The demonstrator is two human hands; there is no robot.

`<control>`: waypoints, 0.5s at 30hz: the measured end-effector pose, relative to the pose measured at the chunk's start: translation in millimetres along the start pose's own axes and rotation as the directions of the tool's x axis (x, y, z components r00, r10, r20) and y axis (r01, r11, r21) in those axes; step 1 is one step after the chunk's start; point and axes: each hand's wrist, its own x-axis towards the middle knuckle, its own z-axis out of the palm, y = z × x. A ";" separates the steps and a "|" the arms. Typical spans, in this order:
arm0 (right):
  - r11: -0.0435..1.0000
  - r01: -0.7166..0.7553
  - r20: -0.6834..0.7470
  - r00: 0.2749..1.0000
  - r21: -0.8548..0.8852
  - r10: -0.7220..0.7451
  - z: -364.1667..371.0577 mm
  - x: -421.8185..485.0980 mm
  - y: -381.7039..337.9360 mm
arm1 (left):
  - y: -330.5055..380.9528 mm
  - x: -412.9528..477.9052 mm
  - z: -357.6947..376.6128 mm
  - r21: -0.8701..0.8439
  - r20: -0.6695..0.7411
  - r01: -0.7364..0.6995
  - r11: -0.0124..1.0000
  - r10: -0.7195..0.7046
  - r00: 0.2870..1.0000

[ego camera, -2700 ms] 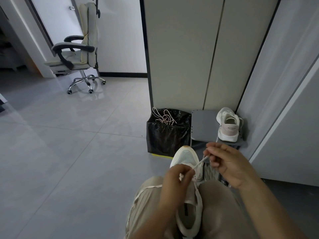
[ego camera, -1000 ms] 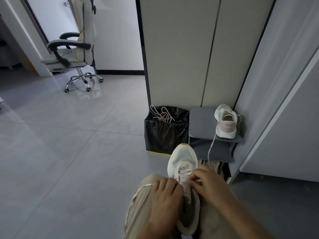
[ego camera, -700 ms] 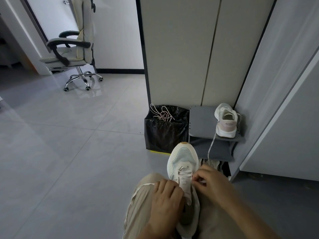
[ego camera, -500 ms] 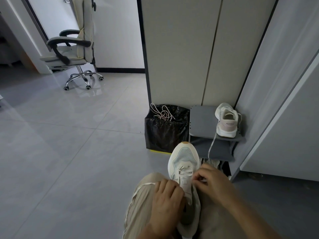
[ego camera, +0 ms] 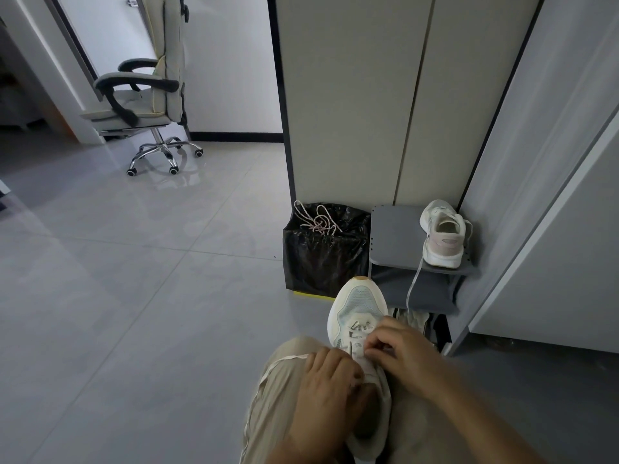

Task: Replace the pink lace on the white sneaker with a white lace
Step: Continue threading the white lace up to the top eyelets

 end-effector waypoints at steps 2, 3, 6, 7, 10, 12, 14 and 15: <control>1.000 0.010 -0.014 1.000 0.029 -0.010 1.8 -0.4 1.5 | -4.5 3.4 -8.9 -0.073 0.054 0.226 0.971 -0.222 0.973; 0.999 0.012 -0.019 1.000 0.045 -0.011 2.5 -0.8 1.9 | -11.3 5.3 -9.3 -0.120 0.050 0.292 0.949 -0.288 0.956; 0.997 0.014 -0.036 0.999 0.079 -0.011 6.3 -2.1 0.4 | -24.1 19.8 -5.5 -0.088 0.113 0.341 0.936 -0.331 0.937; 0.997 0.012 -0.042 0.999 0.082 -0.009 7.7 -2.2 0.0 | -24.5 24.7 -2.3 -0.066 0.163 0.332 0.941 -0.318 0.934; 0.994 0.010 -0.085 0.996 0.113 0.000 10.3 -2.9 2.4 | -23.1 32.0 1.8 -0.036 0.236 0.302 0.953 -0.285 0.929; 0.992 0.001 -0.096 0.995 0.127 0.011 11.0 -4.0 3.2 | -23.5 28.5 1.6 -0.096 0.251 0.284 0.954 -0.252 0.934; 0.992 -0.004 -0.083 0.996 0.128 0.014 11.1 -4.7 1.3 | -25.4 23.9 -1.8 -0.195 0.272 0.318 0.928 -0.260 0.926; 0.991 -0.013 -0.061 0.998 0.136 0.022 9.8 -4.7 -0.8 | -26.4 23.3 -6.9 -0.253 0.256 0.340 0.906 -0.276 0.926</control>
